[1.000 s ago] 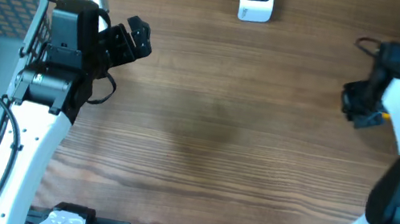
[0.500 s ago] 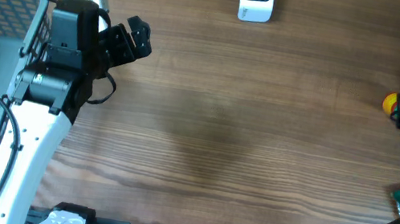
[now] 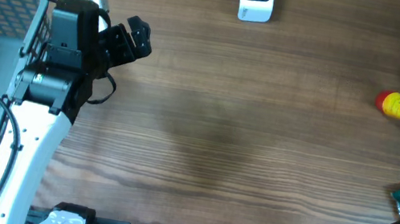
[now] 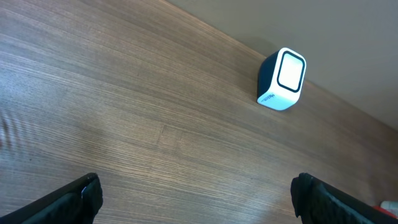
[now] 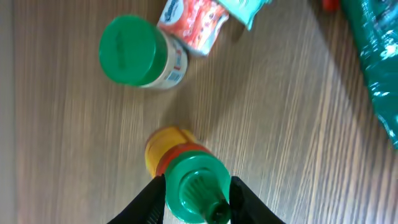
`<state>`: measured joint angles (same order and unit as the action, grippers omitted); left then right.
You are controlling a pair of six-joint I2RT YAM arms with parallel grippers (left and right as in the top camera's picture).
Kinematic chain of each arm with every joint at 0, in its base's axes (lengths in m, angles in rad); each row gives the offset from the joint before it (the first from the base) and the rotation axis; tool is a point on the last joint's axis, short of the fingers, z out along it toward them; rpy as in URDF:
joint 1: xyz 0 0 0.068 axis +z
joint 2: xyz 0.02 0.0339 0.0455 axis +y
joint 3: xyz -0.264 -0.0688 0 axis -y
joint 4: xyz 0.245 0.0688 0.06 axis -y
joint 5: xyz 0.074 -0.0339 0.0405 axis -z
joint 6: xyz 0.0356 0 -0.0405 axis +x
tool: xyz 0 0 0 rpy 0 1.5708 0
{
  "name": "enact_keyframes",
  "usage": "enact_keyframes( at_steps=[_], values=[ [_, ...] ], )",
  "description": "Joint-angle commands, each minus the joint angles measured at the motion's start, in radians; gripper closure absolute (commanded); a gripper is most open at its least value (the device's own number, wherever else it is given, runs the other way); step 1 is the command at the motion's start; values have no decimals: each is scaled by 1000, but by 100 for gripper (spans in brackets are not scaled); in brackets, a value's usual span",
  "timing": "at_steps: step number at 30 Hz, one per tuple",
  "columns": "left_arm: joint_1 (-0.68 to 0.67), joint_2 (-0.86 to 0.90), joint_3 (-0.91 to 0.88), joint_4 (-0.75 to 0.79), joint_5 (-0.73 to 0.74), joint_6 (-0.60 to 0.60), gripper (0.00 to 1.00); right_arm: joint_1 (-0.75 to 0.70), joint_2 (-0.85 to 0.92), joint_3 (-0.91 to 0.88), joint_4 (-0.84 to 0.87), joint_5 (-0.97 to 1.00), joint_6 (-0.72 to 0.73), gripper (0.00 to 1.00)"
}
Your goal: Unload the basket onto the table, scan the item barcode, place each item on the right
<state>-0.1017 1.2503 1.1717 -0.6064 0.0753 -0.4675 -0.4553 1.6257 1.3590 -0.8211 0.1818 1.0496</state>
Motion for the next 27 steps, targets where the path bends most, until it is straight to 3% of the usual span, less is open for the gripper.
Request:
enact_keyframes(
  at_steps=[1,4,10,13,18,22,25,26,27],
  values=[
    [6,1,3,3,-10,19,0,-4,-14,26,31,2,-37,69],
    [6,1,3,3,-10,19,0,-4,-14,31,83,-114,-114,71],
    [6,1,3,3,-10,19,0,-4,-16,37,97,-50,-127,69],
    [6,1,3,3,-10,19,0,-4,-16,37,213,-254,-251,69],
    [6,1,3,3,-10,19,0,-3,-16,37,221,-296,-269,68],
    [6,1,3,3,-10,19,0,-2,-49,37,220,-423,-303,59],
    [6,1,3,3,-10,19,0,6,-94,38,227,-573,-358,47],
    [6,1,3,3,-10,19,0,30,-130,38,234,-646,-403,30],
    [6,1,3,3,-10,19,0,53,-158,38,246,-690,-451,23]
  ],
)
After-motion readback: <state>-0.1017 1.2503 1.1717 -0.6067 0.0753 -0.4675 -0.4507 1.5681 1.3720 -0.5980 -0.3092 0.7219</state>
